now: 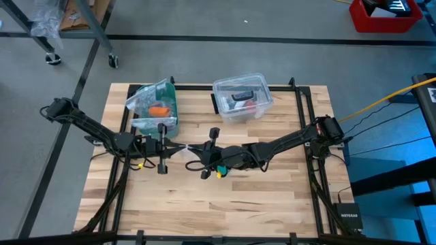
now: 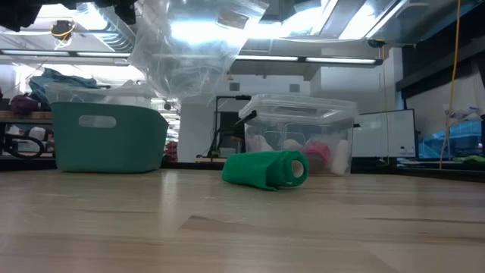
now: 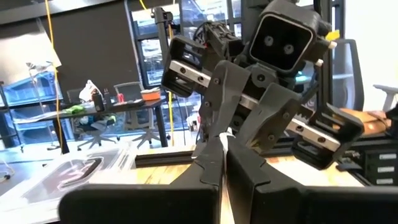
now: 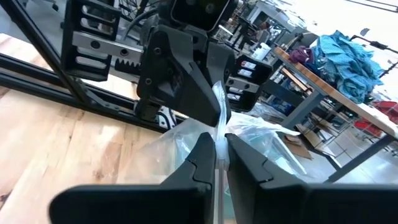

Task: Roll bandage
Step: Open the transparent zip bag

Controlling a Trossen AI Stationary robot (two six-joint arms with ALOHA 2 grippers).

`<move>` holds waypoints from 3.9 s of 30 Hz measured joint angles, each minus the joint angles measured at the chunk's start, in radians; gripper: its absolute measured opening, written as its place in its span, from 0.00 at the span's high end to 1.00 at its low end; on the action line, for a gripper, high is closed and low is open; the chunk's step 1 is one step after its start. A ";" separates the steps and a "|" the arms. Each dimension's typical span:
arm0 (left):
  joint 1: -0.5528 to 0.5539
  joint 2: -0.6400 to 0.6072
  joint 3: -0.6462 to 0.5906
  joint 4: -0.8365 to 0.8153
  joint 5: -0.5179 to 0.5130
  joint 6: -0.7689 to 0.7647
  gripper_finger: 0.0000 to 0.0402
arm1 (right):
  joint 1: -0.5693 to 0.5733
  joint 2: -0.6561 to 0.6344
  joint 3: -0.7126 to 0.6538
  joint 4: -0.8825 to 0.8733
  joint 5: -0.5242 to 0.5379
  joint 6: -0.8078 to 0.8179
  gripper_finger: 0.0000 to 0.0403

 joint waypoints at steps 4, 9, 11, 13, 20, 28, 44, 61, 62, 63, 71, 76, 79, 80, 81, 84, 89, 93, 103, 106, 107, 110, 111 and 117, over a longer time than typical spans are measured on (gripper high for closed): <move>0.000 0.001 0.000 0.020 -0.001 0.001 1.00 | 0.000 0.000 0.001 -0.004 0.009 0.000 0.94; -0.001 0.001 0.000 0.019 -0.013 0.003 1.00 | 0.000 0.000 0.001 -0.048 0.012 0.064 0.93; -0.001 0.001 0.000 0.018 -0.014 0.003 1.00 | 0.000 0.000 0.001 -0.069 0.013 0.086 0.93; -0.001 0.001 0.000 0.019 -0.014 0.004 1.00 | 0.000 0.000 0.001 -0.082 0.014 0.101 0.93; -0.001 0.000 0.000 0.024 -0.004 0.019 1.00 | 0.000 0.000 -0.002 -0.083 0.019 0.124 0.93; -0.001 -0.001 0.001 0.032 0.062 -0.094 0.97 | -0.001 0.001 -0.005 0.001 -0.006 0.116 0.93; 0.000 -0.001 0.002 0.023 0.064 -0.092 0.76 | -0.001 0.003 -0.005 0.053 -0.049 0.113 0.93; 0.000 0.001 0.002 0.037 0.061 -0.026 1.00 | -0.001 0.003 -0.003 0.049 -0.023 0.118 0.92; 0.000 0.002 0.002 0.046 0.060 -0.026 1.00 | -0.001 0.003 -0.002 0.044 -0.013 0.120 0.92; 0.000 0.003 0.001 0.058 0.059 -0.024 1.00 | -0.001 0.003 -0.001 0.036 -0.003 0.126 0.92; 0.000 0.003 0.000 0.114 0.059 0.024 1.00 | 0.000 0.002 -0.002 -0.053 0.013 0.211 0.91; -0.001 -0.002 0.002 0.114 0.090 0.005 1.00 | 0.000 0.004 -0.004 -0.051 0.013 0.211 0.90; -0.002 0.000 0.002 0.100 0.106 -0.059 1.00 | -0.001 0.004 -0.004 -0.045 0.012 0.210 0.90; -0.001 0.001 0.002 0.099 0.106 -0.083 0.99 | -0.001 0.004 -0.004 -0.042 0.012 0.210 0.90; -0.001 0.001 0.002 0.102 0.106 -0.100 0.98 | -0.001 0.004 -0.004 -0.038 0.012 0.210 0.90; -0.001 -0.001 0.002 0.100 0.106 -0.111 0.93 | -0.001 0.003 -0.004 -0.032 0.012 0.210 0.90; -0.001 0.001 0.002 0.090 0.106 -0.113 0.79 | -0.001 0.003 -0.003 -0.007 -0.016 0.206 0.90; -0.001 0.000 0.002 0.065 0.106 -0.110 0.68 | -0.001 0.003 -0.003 0.017 -0.030 0.206 0.90; 0.028 0.001 0.002 0.047 0.107 -0.106 0.64 | -0.001 0.003 -0.003 0.079 -0.125 0.206 0.90; 0.028 0.001 0.002 0.047 0.113 -0.108 0.67 | -0.001 0.003 -0.003 0.078 -0.138 0.208 0.90; 0.029 0.001 0.002 0.047 0.126 -0.109 0.68 | -0.001 0.003 -0.003 0.079 -0.139 0.214 0.90; 0.029 0.001 0.002 0.049 0.187 -0.102 0.71 | -0.001 0.003 -0.003 0.091 -0.139 0.226 0.90; 0.029 0.001 0.002 0.049 0.197 -0.097 0.71 | -0.001 0.003 -0.003 0.095 -0.139 0.226 0.90; 0.029 0.001 0.002 0.050 0.214 -0.078 0.76 | -0.001 0.003 -0.003 0.095 -0.139 0.227 0.90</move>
